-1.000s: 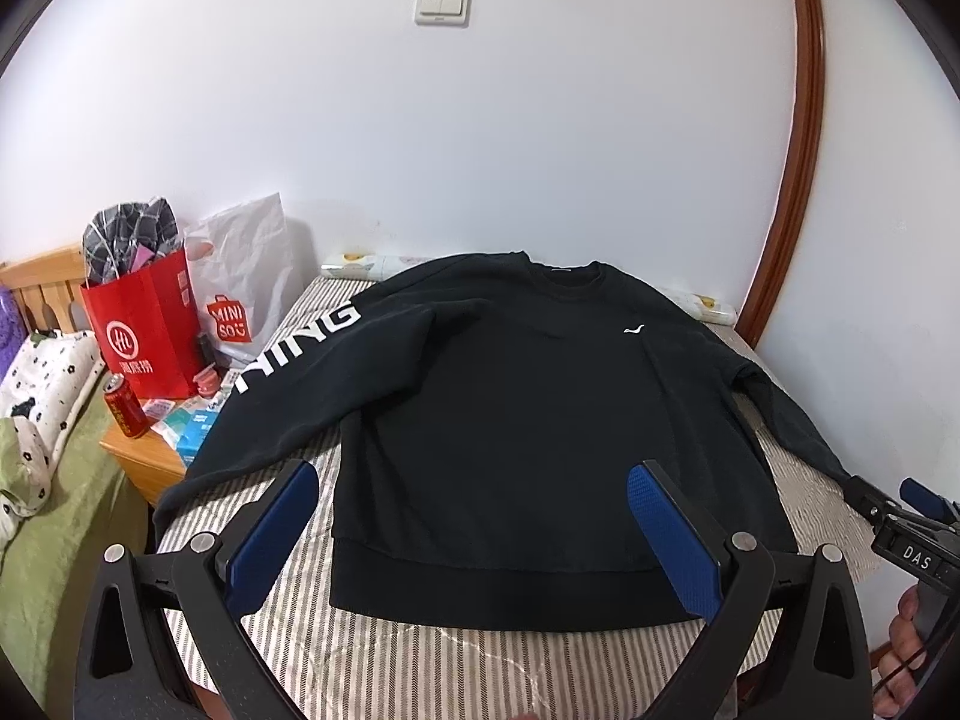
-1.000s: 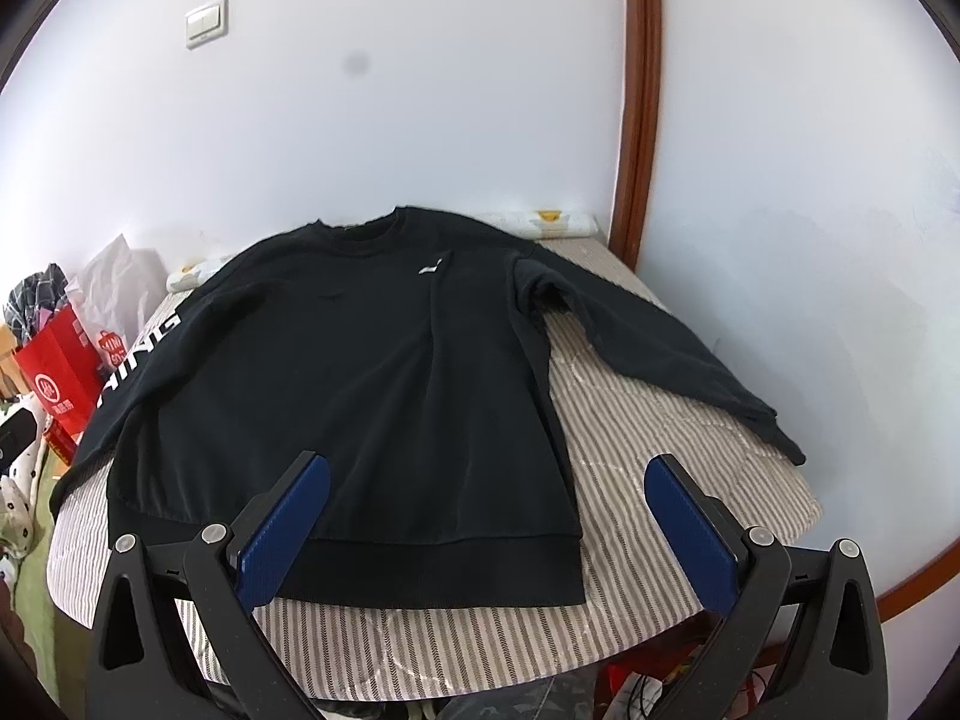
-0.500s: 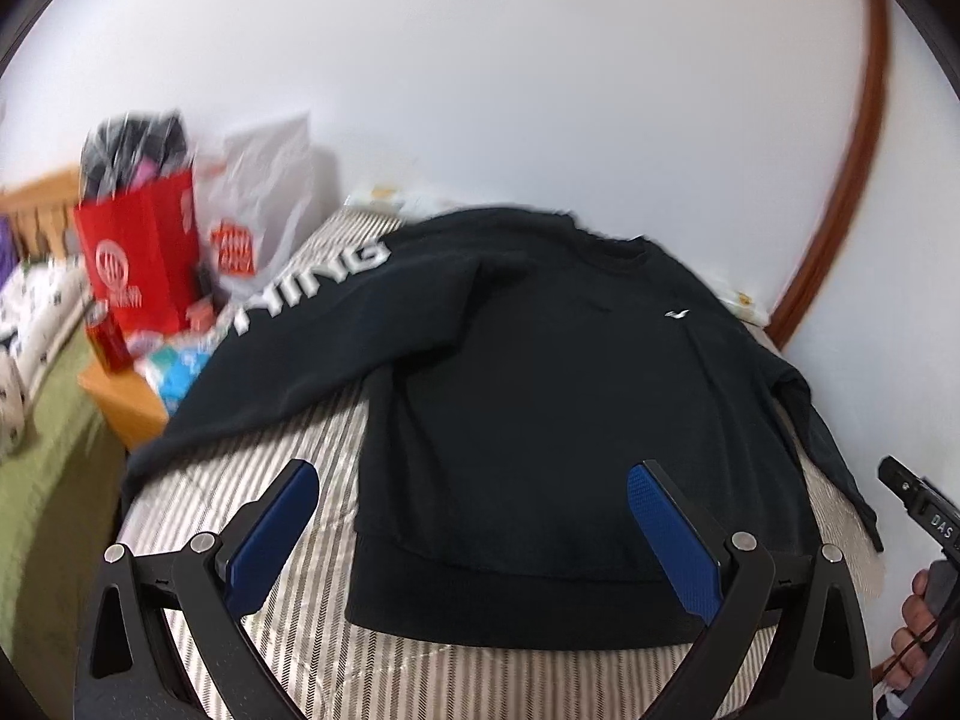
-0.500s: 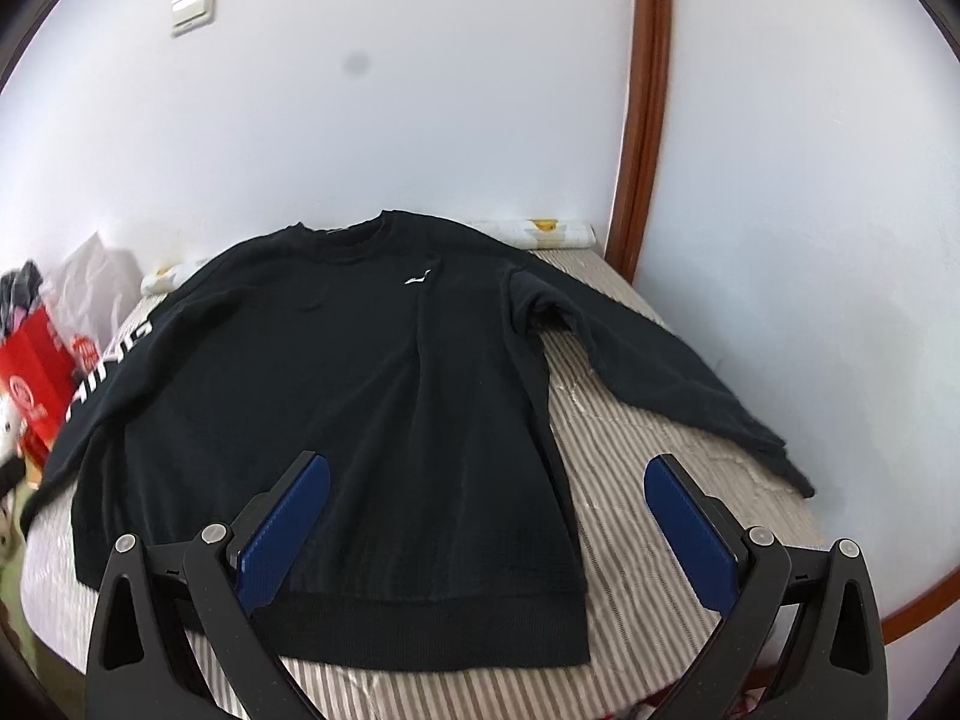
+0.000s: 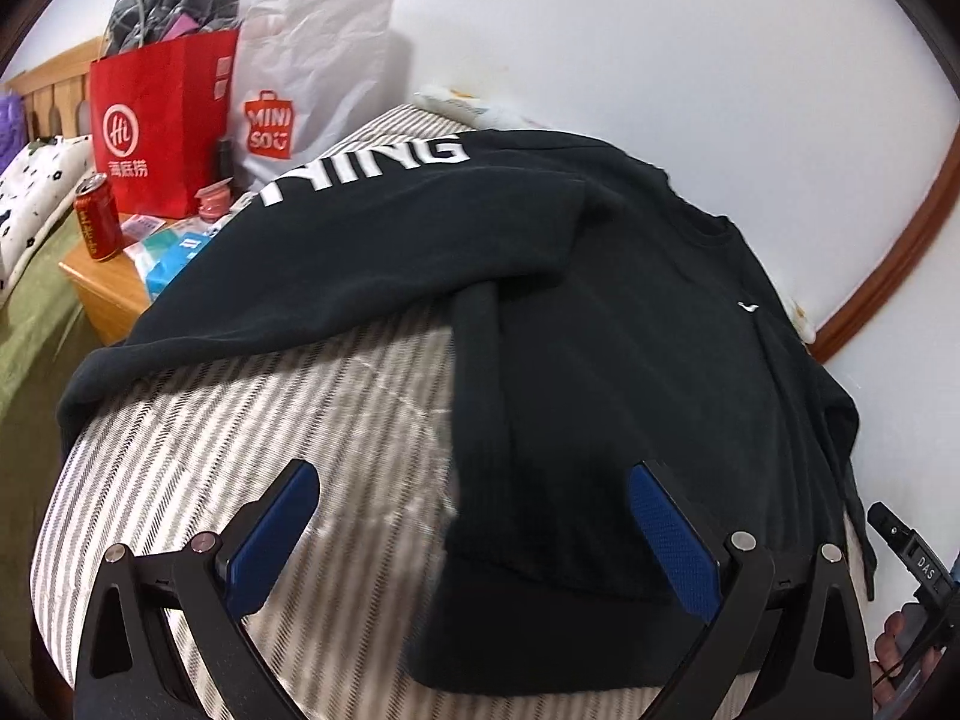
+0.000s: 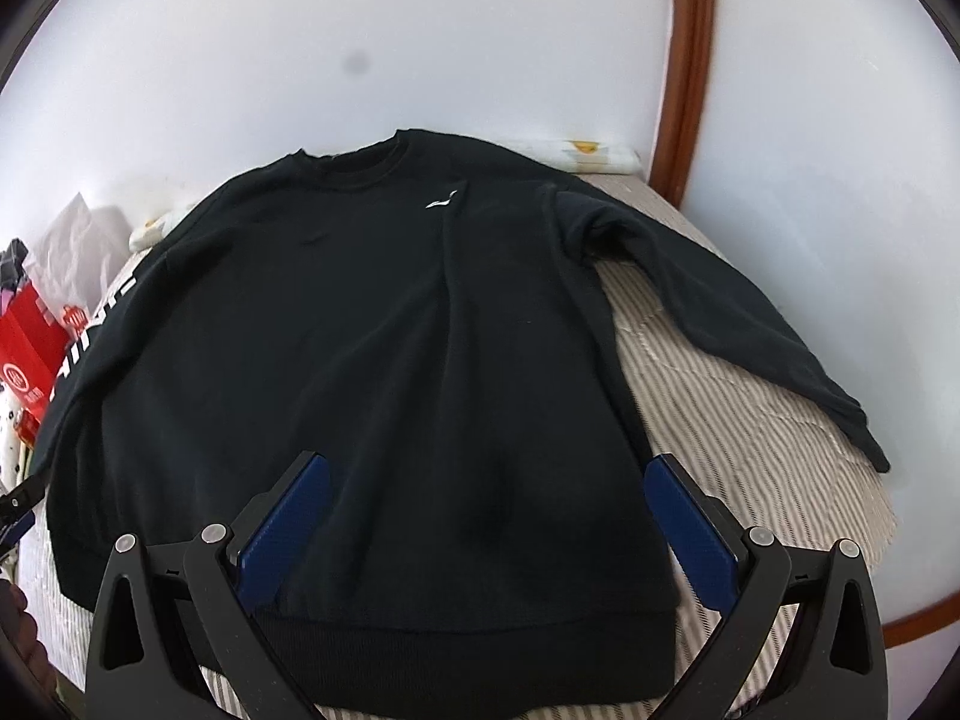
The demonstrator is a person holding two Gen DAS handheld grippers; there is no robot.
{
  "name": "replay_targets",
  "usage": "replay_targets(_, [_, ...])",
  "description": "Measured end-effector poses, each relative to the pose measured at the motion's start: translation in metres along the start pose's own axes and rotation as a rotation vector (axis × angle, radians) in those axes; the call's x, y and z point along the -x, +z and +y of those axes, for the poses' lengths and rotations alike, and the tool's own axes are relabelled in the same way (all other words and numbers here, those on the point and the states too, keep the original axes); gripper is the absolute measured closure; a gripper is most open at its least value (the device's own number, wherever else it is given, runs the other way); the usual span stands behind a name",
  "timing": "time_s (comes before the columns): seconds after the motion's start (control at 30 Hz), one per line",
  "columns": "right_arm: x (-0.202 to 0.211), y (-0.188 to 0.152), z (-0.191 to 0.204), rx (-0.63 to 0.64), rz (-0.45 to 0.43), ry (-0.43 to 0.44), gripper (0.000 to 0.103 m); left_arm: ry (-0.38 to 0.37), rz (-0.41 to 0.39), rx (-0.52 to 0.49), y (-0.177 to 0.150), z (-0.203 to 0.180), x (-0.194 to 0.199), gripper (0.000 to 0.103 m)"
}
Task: Fold small clothes
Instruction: 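Move the left gripper to the side edge by the lettered sleeve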
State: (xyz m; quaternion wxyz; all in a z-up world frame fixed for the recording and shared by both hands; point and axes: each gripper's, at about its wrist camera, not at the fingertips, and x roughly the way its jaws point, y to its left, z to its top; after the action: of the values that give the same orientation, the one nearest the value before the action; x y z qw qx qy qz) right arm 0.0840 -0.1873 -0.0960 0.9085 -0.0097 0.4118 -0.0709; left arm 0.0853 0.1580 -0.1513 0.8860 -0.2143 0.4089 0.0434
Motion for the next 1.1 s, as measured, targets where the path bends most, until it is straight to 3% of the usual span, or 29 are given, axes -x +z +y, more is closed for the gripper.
replay_targets(0.2, [-0.011,0.003,0.016,-0.004,-0.021,0.037,0.004,0.033,-0.003,0.018,0.009,0.015,-0.009,0.001])
replay_targets(0.4, [-0.022,0.011,0.034,-0.022,-0.019,0.054,0.013,0.081,-0.027,-0.049,0.013,0.011,-0.014,0.001])
replay_targets(0.73, [-0.041,0.018,0.066,-0.036,-0.009,0.070,0.030,0.083,-0.021,-0.105,0.016,0.008,-0.025,0.001])
replay_targets(1.1, [-0.055,0.019,0.075,-0.012,0.020,0.063,0.035,0.086,-0.017,-0.106,0.017,0.006,-0.030,0.001])
